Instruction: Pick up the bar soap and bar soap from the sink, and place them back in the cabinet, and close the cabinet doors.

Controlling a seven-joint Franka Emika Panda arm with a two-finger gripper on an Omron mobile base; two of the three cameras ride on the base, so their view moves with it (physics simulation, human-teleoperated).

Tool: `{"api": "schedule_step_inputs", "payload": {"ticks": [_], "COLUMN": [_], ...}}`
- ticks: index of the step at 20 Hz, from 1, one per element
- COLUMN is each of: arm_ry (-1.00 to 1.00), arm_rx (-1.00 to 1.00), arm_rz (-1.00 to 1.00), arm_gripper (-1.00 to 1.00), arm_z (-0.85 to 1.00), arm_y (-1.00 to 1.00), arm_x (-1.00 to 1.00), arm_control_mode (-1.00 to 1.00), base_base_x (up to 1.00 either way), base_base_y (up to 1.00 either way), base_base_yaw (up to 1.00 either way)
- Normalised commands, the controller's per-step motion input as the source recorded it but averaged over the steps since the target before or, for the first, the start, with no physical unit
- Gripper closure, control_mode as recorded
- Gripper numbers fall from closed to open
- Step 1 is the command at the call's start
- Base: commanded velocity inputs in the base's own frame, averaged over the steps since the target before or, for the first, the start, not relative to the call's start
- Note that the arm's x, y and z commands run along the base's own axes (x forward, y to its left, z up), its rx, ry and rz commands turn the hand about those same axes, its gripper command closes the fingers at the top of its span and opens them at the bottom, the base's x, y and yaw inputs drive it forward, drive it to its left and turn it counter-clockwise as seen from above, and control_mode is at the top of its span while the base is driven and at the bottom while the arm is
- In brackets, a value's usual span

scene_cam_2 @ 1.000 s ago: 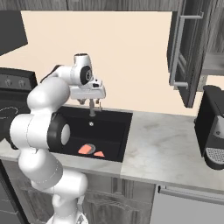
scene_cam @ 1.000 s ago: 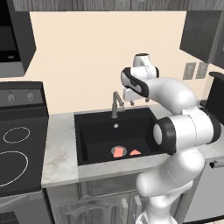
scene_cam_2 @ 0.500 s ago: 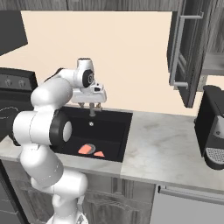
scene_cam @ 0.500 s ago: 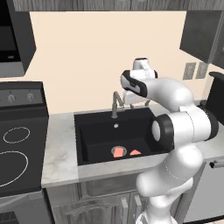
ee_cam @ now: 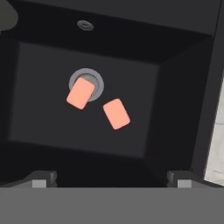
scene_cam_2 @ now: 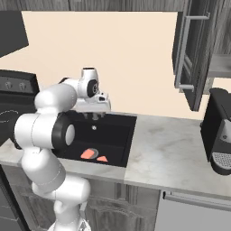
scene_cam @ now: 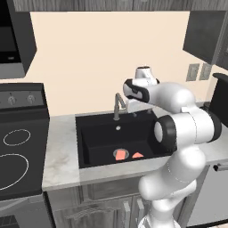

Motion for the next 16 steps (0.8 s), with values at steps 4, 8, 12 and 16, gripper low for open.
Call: {"api": "schedule_step_inputs", "payload": {"ticks": [4, 8, 12, 16], "arm_ry": [0.01, 0.00, 0.00, 0.00], "arm_rx": [0.02, 0.01, 0.01, 0.02], "arm_rz": [0.00, 0.00, 0.01, 0.00], "arm_gripper": [-1.00, -1.00, -1.00, -1.00], "arm_z": [-0.34, -0.30, -0.30, -0.26], "arm_y": [-0.01, 0.00, -0.01, -0.04], "arm_x": [0.00, 0.00, 0.00, 0.03], "arm_control_mode": [-1.00, -1.00, -1.00, -1.00], "base_base_x": [0.00, 0.00, 0.00, 0.00], "base_base_y": [0.00, 0.00, 0.00, 0.00], "base_base_yaw": [0.00, 0.00, 0.00, 0.00]}}
